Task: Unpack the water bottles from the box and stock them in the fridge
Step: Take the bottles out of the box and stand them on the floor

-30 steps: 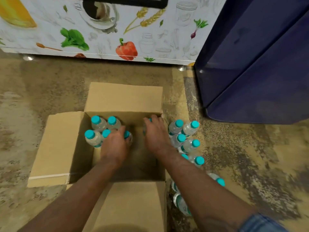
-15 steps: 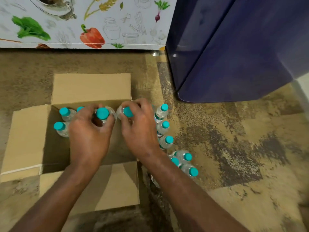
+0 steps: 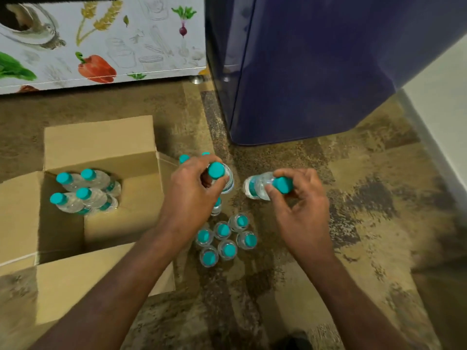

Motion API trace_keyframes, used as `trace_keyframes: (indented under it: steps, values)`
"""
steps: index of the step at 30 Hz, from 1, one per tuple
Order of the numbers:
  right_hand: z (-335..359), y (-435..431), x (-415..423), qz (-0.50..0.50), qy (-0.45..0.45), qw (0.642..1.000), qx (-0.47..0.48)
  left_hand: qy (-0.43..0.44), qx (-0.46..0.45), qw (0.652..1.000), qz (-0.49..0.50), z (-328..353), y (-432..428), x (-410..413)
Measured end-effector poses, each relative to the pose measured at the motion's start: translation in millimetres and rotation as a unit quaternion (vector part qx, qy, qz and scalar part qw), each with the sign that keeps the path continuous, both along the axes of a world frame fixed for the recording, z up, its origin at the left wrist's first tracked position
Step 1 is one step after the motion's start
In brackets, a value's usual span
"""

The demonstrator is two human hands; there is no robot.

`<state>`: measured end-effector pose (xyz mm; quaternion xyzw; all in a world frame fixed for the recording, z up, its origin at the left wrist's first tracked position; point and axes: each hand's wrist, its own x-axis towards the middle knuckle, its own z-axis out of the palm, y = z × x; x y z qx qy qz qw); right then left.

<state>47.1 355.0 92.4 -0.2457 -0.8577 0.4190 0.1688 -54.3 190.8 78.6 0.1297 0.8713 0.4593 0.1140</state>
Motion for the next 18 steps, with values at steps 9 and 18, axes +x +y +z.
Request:
trace_keyframes:
  steps: [9,18]
  values:
    - [-73.5,30.9,42.3,0.001,-0.08,0.996,0.024,0.085,-0.12,0.984,-0.098,-57.0,42.3,3.4]
    - [-124.0,26.4,50.7,0.011,-0.131,0.991,0.032,0.095,-0.173,0.972,-0.126,-95.8,56.3,5.7]
